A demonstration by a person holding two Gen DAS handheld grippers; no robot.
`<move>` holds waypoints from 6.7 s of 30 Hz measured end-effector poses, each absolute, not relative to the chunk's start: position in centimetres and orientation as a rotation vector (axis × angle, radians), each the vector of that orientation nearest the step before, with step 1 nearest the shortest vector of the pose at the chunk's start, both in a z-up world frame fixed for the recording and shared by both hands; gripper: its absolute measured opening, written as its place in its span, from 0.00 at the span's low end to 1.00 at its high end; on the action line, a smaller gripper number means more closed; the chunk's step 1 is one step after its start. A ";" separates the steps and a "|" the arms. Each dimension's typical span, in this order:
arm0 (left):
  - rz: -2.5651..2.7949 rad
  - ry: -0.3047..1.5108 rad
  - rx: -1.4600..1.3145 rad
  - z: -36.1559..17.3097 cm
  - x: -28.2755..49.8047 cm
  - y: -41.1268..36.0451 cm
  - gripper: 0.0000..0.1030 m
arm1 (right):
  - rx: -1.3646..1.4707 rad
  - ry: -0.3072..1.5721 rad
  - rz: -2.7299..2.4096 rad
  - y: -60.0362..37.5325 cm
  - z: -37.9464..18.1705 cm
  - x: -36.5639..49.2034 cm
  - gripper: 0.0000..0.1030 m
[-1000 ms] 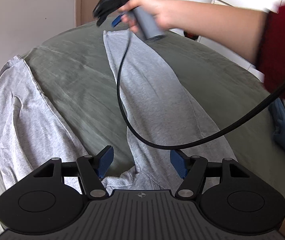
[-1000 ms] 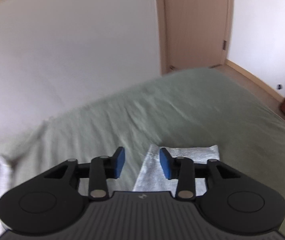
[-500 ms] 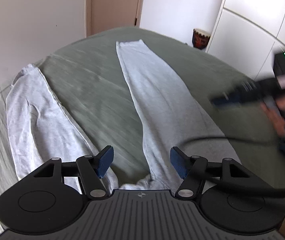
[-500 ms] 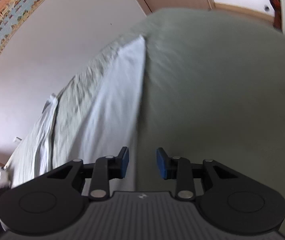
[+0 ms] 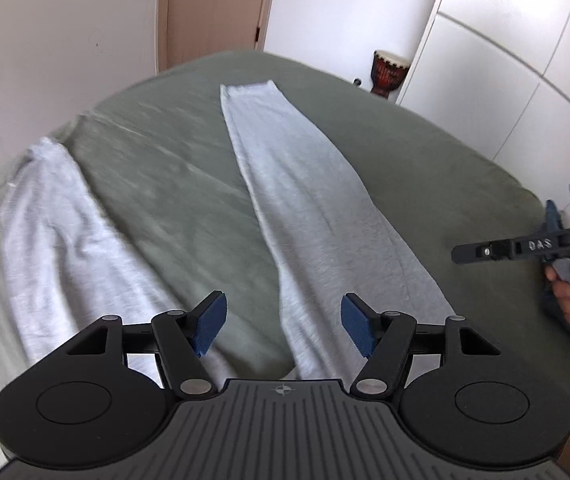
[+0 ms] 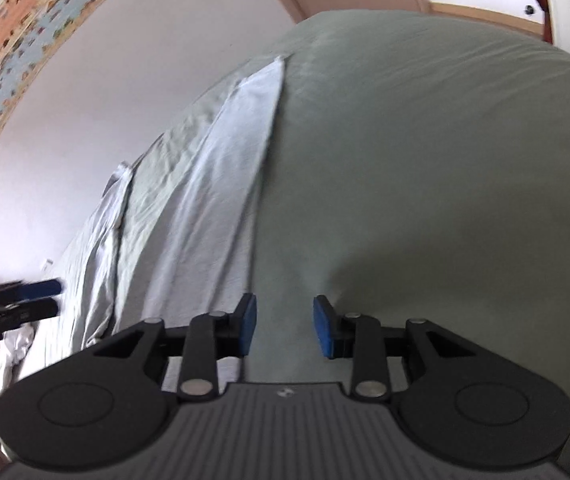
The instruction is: Fold clothes
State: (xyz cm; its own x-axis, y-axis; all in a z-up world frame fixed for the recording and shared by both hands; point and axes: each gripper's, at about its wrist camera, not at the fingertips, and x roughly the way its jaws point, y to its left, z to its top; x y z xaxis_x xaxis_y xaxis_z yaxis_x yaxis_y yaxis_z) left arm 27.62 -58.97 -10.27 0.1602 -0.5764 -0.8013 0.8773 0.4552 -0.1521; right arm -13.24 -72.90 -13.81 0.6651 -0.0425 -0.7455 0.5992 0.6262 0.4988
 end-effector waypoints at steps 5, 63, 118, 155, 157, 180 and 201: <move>-1.050 0.932 0.392 -12.4 27.2 -60.8 0.60 | 0.814 0.782 -0.387 -72.3 -14.2 -11.5 0.38; -0.941 0.840 0.471 -16.2 32.0 -68.3 0.12 | 0.818 0.751 -0.449 -77.9 -17.3 -5.1 0.00; -0.946 0.845 0.510 -16.4 30.6 -67.4 0.25 | 0.702 0.826 -0.415 -75.0 -16.4 -6.4 0.00; -0.911 0.911 0.412 -16.7 27.9 -61.2 0.29 | 0.732 0.857 -0.508 -69.8 -16.7 -9.6 0.00; -0.923 0.917 0.399 -16.1 28.0 -60.9 0.37 | 0.756 0.841 -0.509 -70.0 -16.7 -9.5 0.10; -0.717 0.951 0.361 -9.2 25.1 -42.2 0.51 | 0.577 0.779 -0.327 -57.9 -8.8 -3.7 0.83; -0.693 1.119 0.078 -15.2 34.4 -39.1 0.51 | 0.516 0.978 -0.282 -58.1 -14.3 11.7 0.72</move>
